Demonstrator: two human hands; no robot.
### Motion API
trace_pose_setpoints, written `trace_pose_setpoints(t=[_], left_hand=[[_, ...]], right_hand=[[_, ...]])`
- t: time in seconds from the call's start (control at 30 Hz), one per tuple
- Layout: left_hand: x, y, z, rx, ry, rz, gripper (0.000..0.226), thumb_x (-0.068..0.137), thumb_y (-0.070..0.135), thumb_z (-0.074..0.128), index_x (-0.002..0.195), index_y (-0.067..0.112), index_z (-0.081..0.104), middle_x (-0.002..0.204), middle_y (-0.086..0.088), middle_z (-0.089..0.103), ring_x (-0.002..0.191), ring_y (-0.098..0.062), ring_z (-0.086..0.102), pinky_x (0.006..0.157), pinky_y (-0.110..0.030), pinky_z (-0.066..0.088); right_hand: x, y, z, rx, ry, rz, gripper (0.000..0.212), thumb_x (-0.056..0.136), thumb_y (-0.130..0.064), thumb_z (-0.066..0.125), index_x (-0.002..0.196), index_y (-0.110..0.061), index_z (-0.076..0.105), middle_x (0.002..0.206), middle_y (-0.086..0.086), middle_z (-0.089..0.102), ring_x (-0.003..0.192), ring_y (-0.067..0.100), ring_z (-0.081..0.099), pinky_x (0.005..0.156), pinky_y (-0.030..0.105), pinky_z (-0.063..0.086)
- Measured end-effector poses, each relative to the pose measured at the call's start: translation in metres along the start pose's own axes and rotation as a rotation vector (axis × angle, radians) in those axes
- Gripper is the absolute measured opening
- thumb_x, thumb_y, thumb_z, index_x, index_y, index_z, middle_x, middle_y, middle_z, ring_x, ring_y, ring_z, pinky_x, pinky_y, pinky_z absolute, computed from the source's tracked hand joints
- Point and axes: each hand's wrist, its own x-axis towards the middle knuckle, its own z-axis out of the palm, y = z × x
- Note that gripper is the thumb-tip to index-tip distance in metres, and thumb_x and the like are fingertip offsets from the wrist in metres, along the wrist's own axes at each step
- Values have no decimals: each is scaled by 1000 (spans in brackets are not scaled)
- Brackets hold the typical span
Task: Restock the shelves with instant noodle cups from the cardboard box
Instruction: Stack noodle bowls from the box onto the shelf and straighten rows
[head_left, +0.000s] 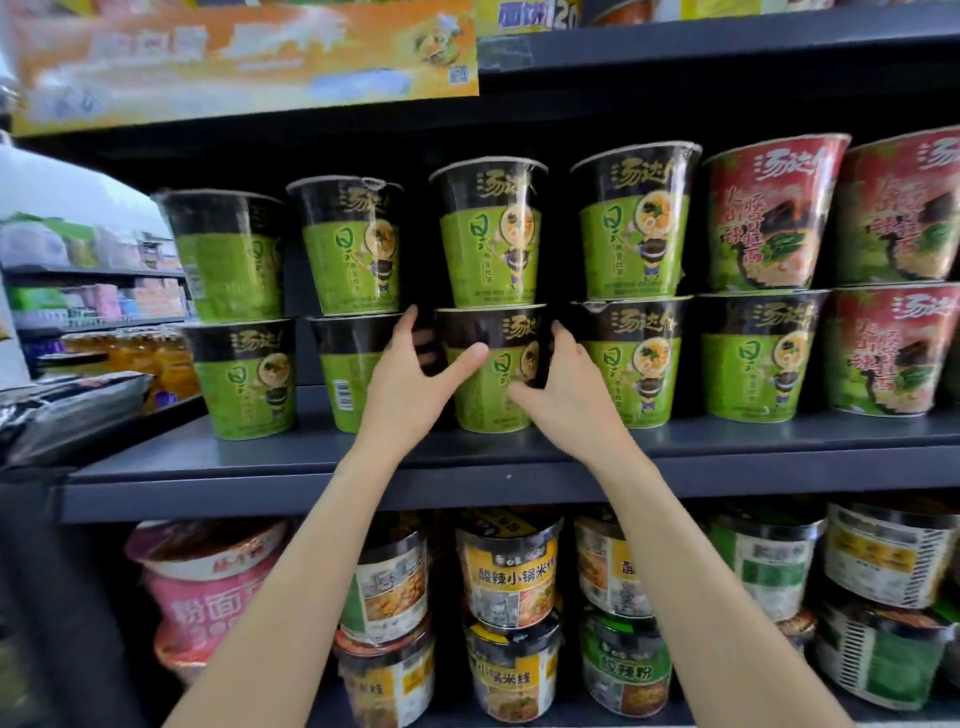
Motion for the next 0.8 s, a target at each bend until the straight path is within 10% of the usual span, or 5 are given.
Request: trace_pose_setpoints(t=[0.37,0.6,0.8], left_hand=[[9,-6,0,44,-69,-16,90,69,60,68,143,24,32,133,4,54,119,-15,53,101,-33,42],[10,-7,1,84,-67,35,86,71,60,65,143,24,34,134,2,54,108,-10,58,95,-29,45],[20,27,-8,1,94,185,82,80,60,58,147,24,26,149,0,36,132,-13,39,107,-33,35]], right_hand=[[-7,4,18,12,137,-74,77,83,-24,70,144,-15,23,138,9,34,122,27,43,95,32,39],[0,-2,25,0,153,5,106,75,-38,77,146,-25,0,140,14,40,119,35,51,94,48,46],[-2,1,28,-70,239,2,106,73,-43,78,145,-25,2,129,11,54,109,35,59,85,44,49]])
